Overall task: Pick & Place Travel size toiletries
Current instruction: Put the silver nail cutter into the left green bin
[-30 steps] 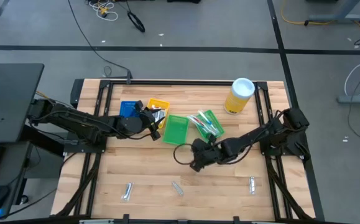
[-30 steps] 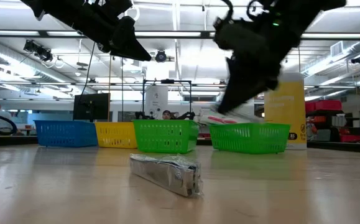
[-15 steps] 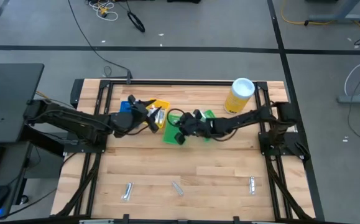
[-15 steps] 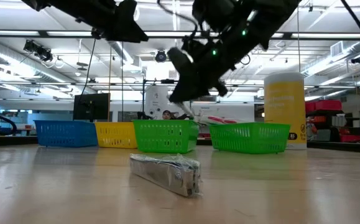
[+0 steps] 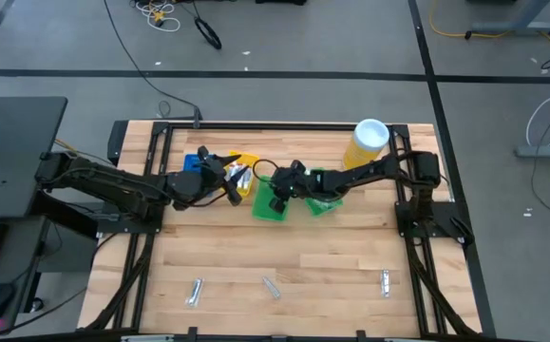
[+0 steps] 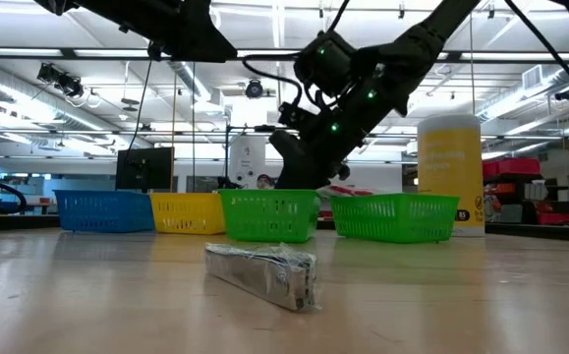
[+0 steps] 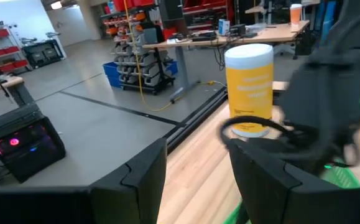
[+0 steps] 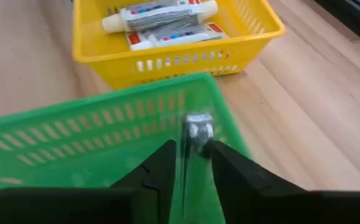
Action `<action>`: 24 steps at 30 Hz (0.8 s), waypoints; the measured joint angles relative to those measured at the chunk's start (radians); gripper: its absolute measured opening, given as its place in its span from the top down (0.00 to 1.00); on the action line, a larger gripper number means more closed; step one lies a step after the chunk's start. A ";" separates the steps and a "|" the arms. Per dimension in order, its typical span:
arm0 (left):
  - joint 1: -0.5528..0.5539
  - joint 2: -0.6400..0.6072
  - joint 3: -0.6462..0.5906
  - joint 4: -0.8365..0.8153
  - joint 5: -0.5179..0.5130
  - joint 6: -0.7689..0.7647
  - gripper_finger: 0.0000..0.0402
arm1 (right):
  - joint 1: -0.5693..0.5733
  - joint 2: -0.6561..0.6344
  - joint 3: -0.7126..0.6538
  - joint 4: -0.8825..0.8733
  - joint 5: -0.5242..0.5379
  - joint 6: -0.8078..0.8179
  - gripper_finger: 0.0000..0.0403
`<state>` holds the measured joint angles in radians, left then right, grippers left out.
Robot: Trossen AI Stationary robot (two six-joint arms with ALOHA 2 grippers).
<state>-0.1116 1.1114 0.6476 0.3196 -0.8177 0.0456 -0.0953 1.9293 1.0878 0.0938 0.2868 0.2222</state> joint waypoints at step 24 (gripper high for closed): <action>-0.122 -0.013 0.037 -0.173 0.186 -0.101 0.54 | 0.106 -0.182 0.002 -0.046 -0.047 -0.153 0.59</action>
<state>-0.2338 1.0985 0.6850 0.1463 -0.6316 -0.0555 0.0110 1.7473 1.0893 0.0480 0.2394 0.0696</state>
